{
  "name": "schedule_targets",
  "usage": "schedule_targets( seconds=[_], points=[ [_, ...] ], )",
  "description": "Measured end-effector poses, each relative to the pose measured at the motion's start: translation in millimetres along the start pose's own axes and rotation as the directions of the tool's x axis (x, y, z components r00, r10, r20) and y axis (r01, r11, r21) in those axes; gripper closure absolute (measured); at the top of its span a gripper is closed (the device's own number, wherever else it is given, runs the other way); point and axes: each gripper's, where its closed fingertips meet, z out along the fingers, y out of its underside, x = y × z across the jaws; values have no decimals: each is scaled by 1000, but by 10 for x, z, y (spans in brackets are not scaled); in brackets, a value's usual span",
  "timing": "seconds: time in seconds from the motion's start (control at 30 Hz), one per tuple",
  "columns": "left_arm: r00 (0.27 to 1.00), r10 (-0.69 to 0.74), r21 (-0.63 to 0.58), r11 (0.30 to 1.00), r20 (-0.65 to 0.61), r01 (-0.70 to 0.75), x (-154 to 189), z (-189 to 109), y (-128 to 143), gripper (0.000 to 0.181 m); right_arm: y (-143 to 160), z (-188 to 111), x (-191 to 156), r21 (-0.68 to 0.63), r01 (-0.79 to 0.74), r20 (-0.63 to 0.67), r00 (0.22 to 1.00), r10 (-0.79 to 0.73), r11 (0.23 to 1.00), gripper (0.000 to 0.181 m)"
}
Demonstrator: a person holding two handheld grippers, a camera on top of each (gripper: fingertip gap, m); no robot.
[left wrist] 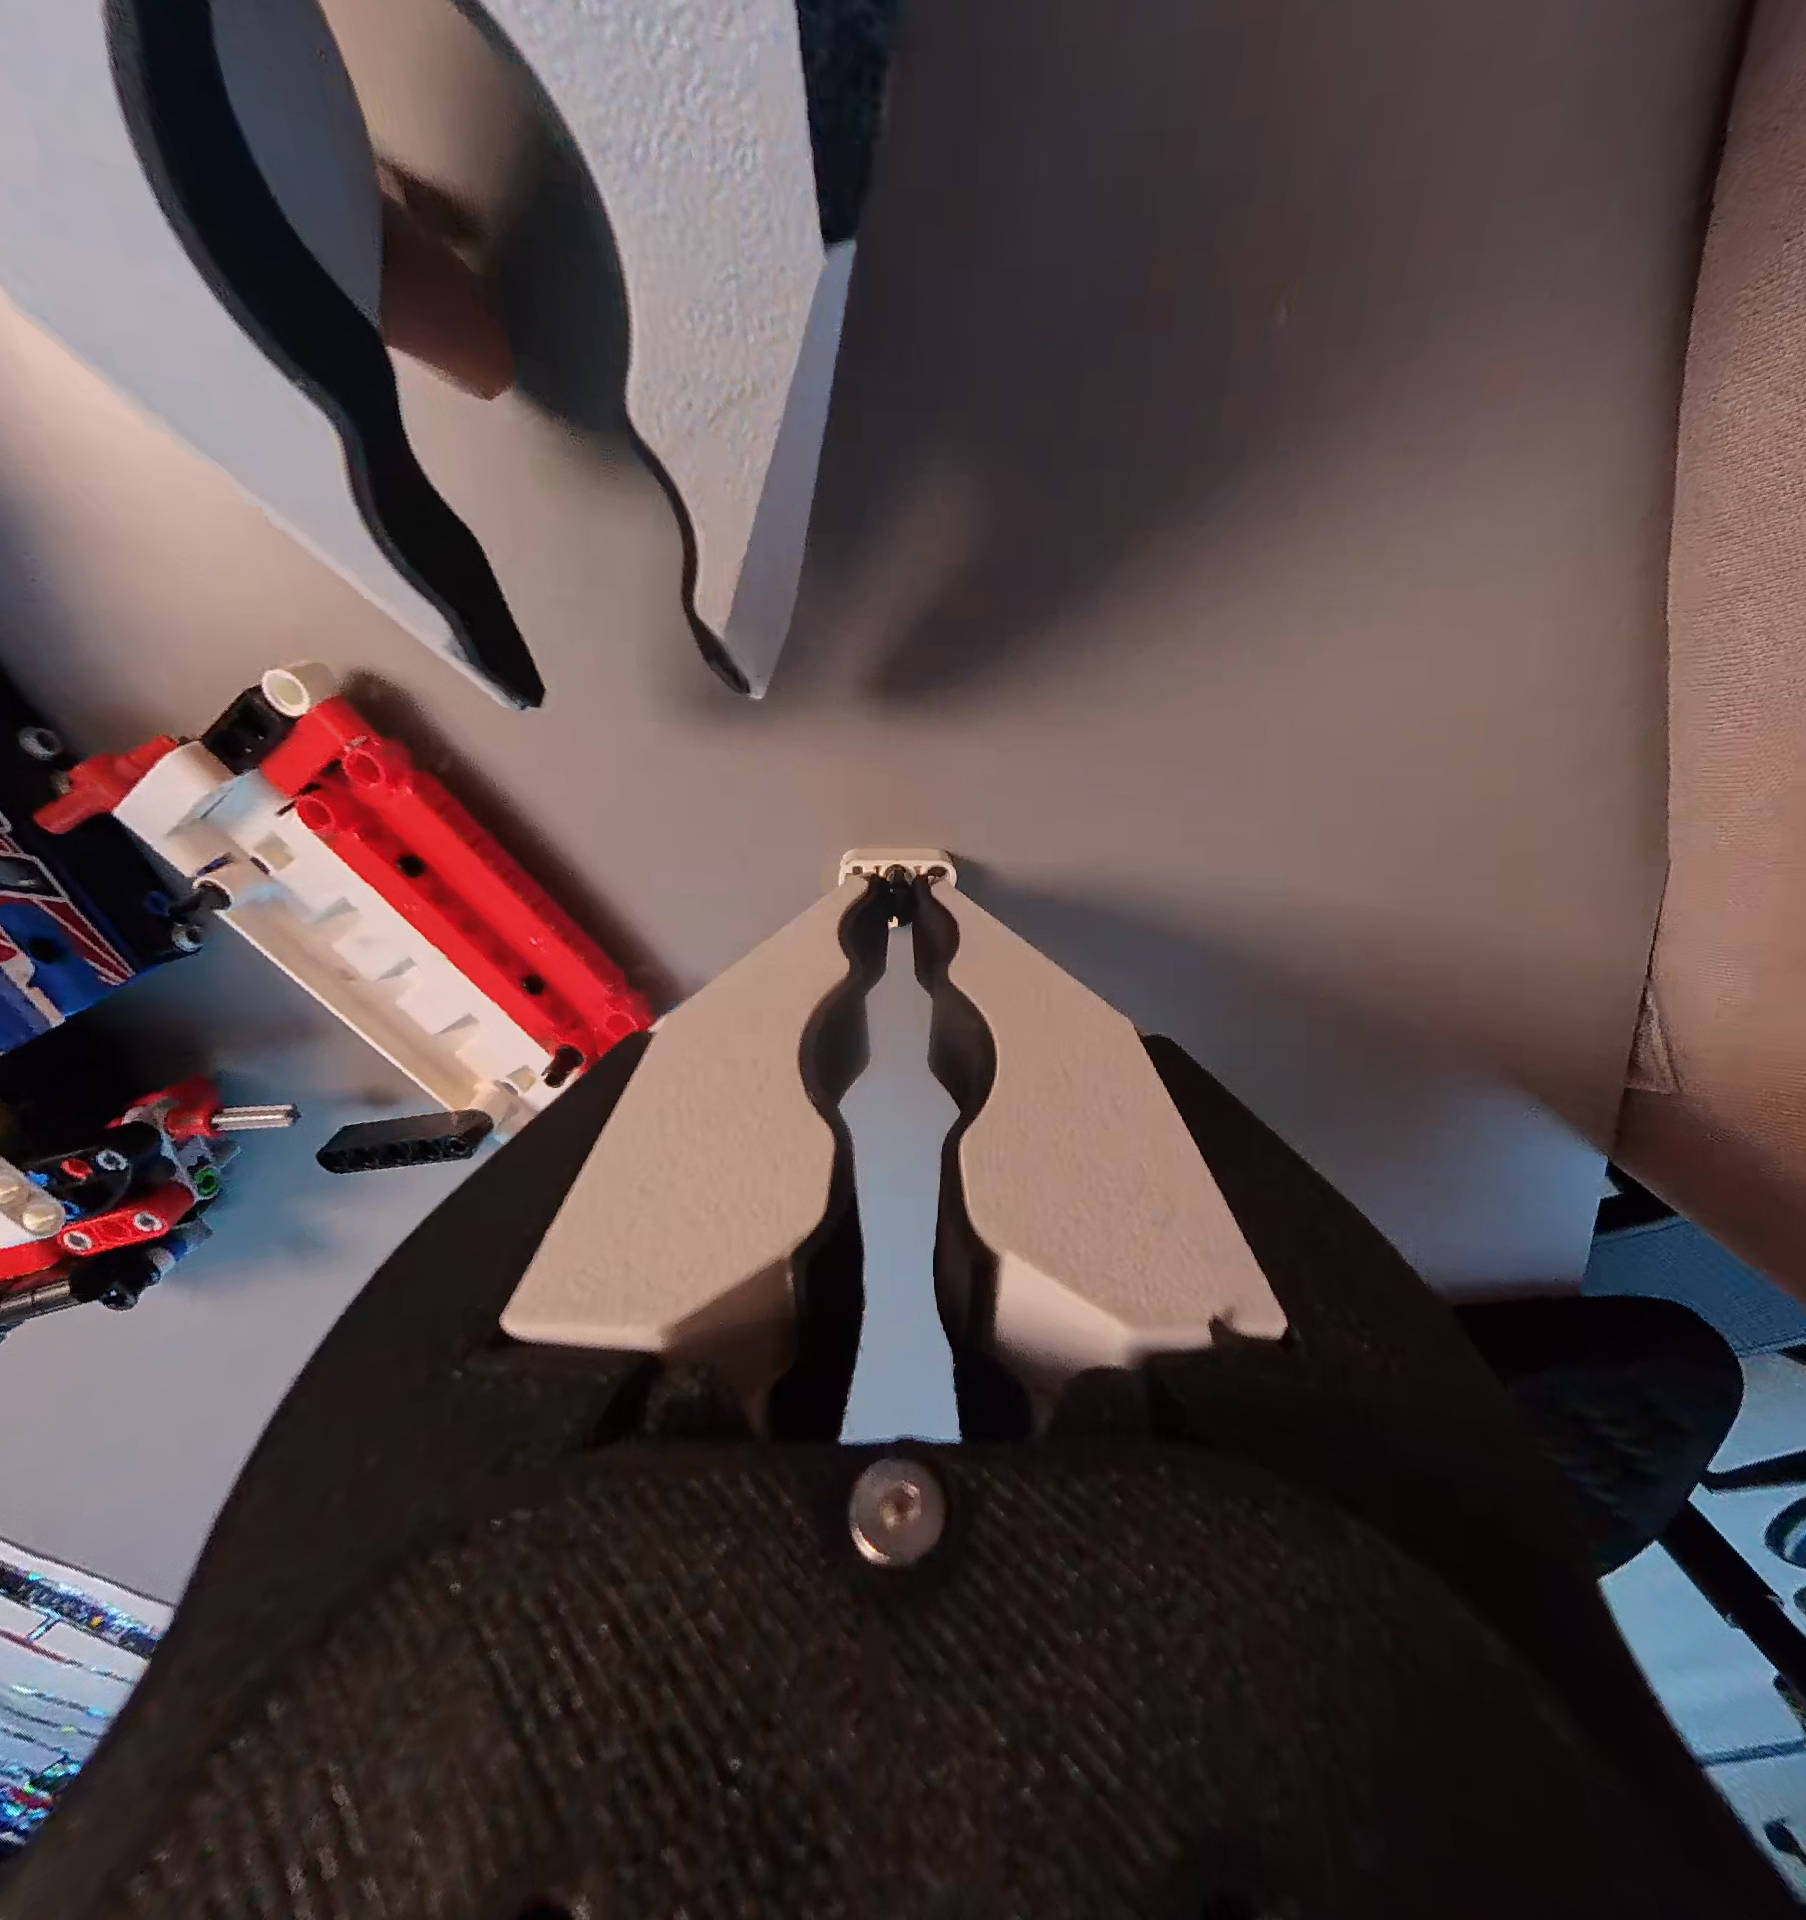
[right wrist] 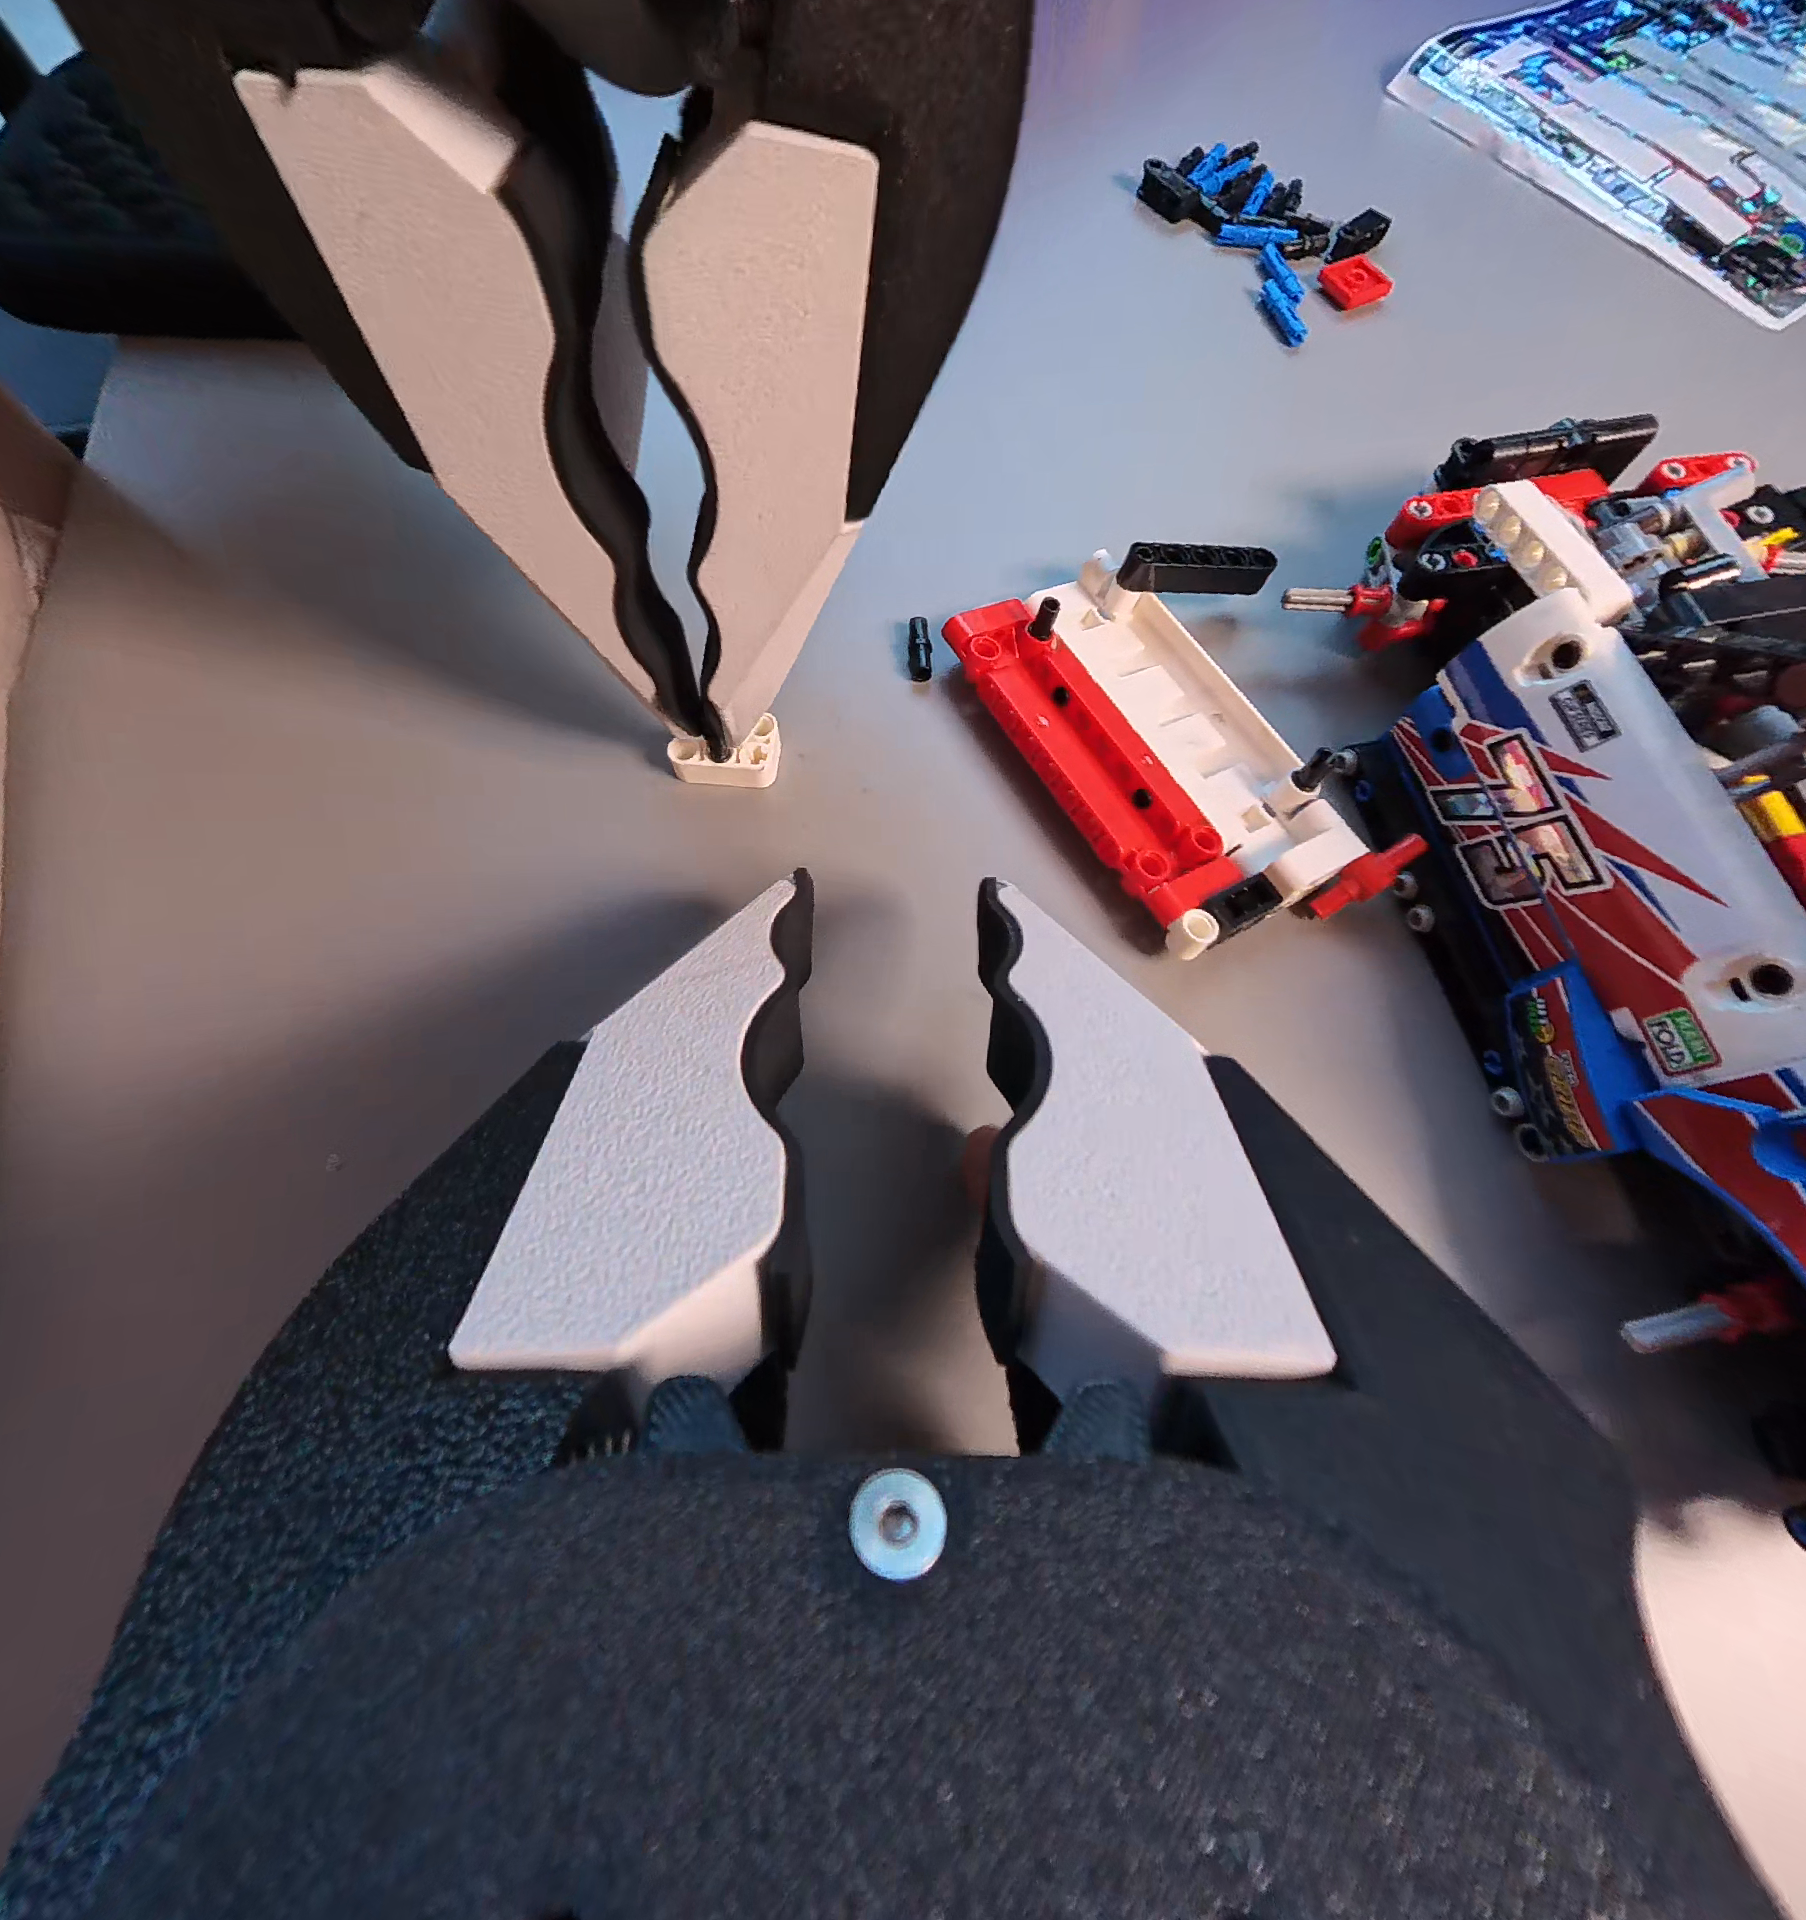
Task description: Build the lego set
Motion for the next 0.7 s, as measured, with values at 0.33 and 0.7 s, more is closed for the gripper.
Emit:
schedule_targets(
  seconds=[0.33, 0.7],
  points=[
    [998, 67, -46, 997, 6, -67, 8, 36, -26, 181, 5, -17, 65, 16, -71, -6, 997, 72, 997, 154],
    [999, 40, 105, 994, -36, -36, 8, 1, -147, 181, 15, -21, 28, 16, -61, 1, 998, 61, 998, 154]
  ],
)
